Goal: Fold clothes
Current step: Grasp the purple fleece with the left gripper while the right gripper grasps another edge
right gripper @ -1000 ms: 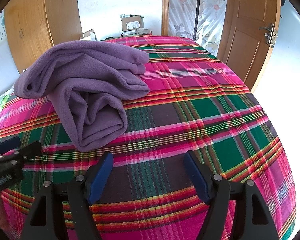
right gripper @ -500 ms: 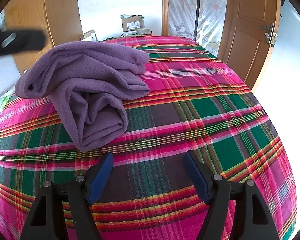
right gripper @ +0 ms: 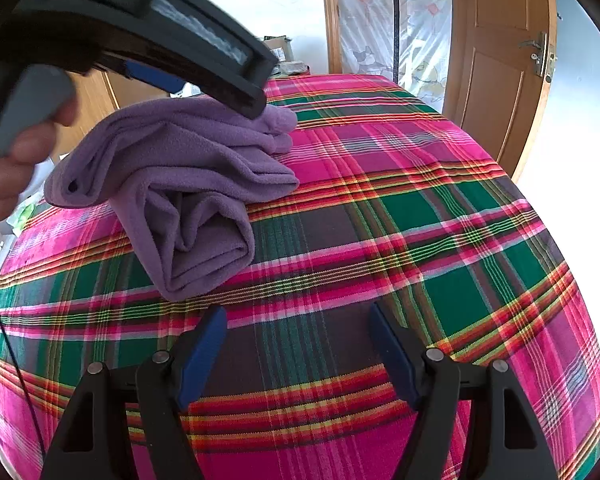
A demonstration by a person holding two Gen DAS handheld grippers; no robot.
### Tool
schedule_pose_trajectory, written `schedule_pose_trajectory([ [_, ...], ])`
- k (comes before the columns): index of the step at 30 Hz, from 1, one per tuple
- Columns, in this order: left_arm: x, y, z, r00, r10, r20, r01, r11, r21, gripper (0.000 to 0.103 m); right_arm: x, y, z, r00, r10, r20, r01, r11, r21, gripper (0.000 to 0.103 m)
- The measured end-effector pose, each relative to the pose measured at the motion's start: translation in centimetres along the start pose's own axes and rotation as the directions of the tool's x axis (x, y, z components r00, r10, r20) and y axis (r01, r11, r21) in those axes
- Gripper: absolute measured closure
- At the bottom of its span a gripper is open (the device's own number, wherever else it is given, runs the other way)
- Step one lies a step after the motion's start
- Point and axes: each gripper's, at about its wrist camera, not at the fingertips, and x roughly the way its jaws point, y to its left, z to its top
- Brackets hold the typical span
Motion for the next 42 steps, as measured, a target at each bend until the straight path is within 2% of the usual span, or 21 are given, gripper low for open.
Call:
schedule_pose_trajectory([
  [2,1.0,0.4,0.3,0.999,-0.01,-0.033,0.009,1.0,-0.012,0.03,0.0,-0.1,0.0,1.0,0.0,0.0,0.0,1.0,0.0,0.03],
  [5,1.9,1.1,0.5,0.998,-0.002,-0.059,-0.001,0.999,-0.041,0.051,0.0,-0.2,-0.1,1.0,0.004,0.001,-0.004,1.0,0.002,0.03],
  [7,2.2,1.6,0.6,0.998,-0.01,-0.068,0.006,0.998,-0.068,0.076,0.0,-0.3,-0.2,1.0,0.005,0.002,-0.005,1.0,0.001,0.03],
  [10,2.5,2.5,0.5,0.995,-0.065,-0.08,0.054,0.99,-0.133,0.089,0.0,-0.2,-0.2,1.0,0.003,0.0,-0.003,1.0,-0.005,0.03],
  [13,1.7,3.6,0.3,0.996,-0.077,-0.033,0.07,0.982,-0.177,0.095,-0.1,-0.6,-0.2,1.0,0.022,0.004,-0.022,1.0,0.011,0.031],
  [16,1.1,5.0,0.4,0.998,-0.068,0.013,0.069,0.977,-0.202,0.096,-0.3,-1.7,0.1,0.997,0.071,0.009,-0.072,0.995,0.072,0.04],
  [18,1.1,6.7,0.3,0.995,-0.096,0.033,0.102,0.964,-0.245,0.097,-0.3,-2.5,0.6,0.995,0.103,0.004,-0.103,0.988,0.115,0.046],
  [20,0.9,8.2,-0.1,0.99,-0.129,0.052,0.139,0.946,-0.292,0.097,-0.2,-3.3,1.3,0.988,0.156,0.007,-0.155,0.975,0.161,0.049],
  [24,0.3,10.4,-1.3,0.988,-0.14,0.07,0.156,0.922,-0.354,0.097,-0.1,-4.3,3.7,0.968,0.247,0.052,-0.252,0.938,0.237,0.052],
  [27,0.4,12.1,-2.3,0.985,-0.153,0.076,0.17,0.903,-0.393,0.097,0.0,-4.3,6.0,0.936,0.337,0.099,-0.351,0.903,0.248,0.052],
  [31,1.0,13.1,-3.1,0.981,-0.183,0.069,0.195,0.888,-0.417,0.097,2.2,-4.6,8.6,0.894,0.443,0.062,-0.437,0.834,0.337,0.052],
  [36,2.3,13.9,-3.3,0.967,-0.251,0.04,0.243,0.862,-0.445,0.095,4.5,-4.4,10.3,0.863,0.504,0.027,-0.475,0.793,0.383,0.052],
  [37,2.5,14.0,-3.2,0.965,-0.259,0.037,0.248,0.86,-0.447,0.093,4.8,-4.3,10.5,0.859,0.511,0.025,-0.48,0.788,0.385,0.052],
  [40,3.0,14.2,-3.4,0.957,-0.288,0.029,0.269,0.85,-0.453,0.084,5.8,-4.2,11.1,0.825,0.564,0.034,-0.525,0.744,0.414,0.052],
  [42,3.5,14.4,-3.5,0.952,-0.307,0.014,0.277,0.836,-0.473,0.083,6.4,-3.9,11.0,0.814,0.579,0.039,-0.538,0.727,0.427,0.052],
])
